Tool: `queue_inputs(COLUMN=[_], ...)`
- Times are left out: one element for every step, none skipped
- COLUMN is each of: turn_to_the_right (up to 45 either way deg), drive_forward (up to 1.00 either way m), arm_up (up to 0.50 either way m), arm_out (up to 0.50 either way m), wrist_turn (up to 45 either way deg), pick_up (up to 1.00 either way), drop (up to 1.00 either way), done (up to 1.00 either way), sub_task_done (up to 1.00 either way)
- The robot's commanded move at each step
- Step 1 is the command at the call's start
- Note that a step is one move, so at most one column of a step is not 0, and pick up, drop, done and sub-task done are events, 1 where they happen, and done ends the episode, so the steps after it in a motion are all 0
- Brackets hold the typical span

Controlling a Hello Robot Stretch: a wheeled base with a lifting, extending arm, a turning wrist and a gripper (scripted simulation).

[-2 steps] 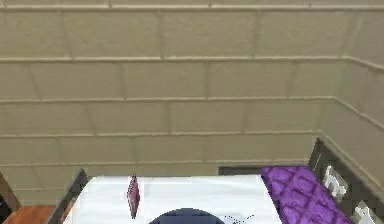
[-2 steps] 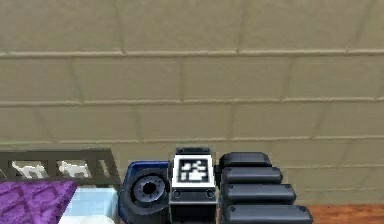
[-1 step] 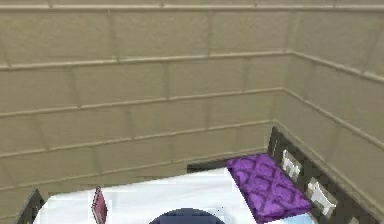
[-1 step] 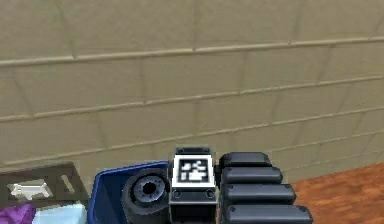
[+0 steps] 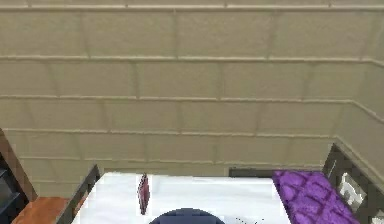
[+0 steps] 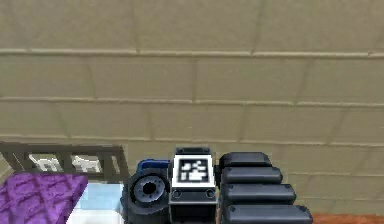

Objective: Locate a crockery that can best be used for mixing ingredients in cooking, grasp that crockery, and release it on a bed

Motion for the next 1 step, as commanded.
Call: queue_inputs(turn_to_the_right=[18.0], drive_forward=[0.0], arm_up=[0.0], arm_out=[0.0], wrist_turn=[0.0], pick_up=[0.0], drop=[0.0], done=[0.0], sub_task_done=[0.0])
